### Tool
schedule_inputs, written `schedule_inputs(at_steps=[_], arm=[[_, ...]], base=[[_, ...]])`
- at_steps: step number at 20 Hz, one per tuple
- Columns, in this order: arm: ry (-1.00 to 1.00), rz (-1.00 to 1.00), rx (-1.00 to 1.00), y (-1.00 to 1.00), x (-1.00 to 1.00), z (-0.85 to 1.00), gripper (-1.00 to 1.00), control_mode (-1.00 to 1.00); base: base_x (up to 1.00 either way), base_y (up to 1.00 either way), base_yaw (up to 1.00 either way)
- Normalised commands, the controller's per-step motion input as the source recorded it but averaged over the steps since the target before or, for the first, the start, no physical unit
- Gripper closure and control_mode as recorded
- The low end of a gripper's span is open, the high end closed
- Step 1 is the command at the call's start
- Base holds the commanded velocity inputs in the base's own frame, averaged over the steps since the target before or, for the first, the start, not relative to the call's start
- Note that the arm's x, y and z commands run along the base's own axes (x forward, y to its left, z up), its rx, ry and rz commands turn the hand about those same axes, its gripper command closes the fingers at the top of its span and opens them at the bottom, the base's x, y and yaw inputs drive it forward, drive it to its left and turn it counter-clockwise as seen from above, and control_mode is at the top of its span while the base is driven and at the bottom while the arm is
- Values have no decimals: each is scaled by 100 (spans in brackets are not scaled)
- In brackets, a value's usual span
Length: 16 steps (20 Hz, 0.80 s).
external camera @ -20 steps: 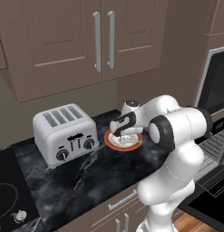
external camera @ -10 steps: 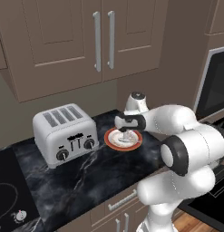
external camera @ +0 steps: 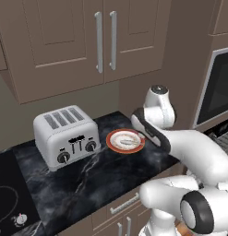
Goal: Take the fish from the oven and place it on the plate on the counter.
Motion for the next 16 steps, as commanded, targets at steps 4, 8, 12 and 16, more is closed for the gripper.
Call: schedule_inputs(at_steps=[4,8,12,16], arm=[[0,-18,0,-7,-99,77,-100,-100],[-5,-15,2,0,-100,50,-100,-100],[-9,-12,10,0,-100,16,-100,-100],[-5,-6,12,0,-100,10,-100,-100]], base=[[0,0,0],[0,0,0],[0,0,0],[0,0,0]])
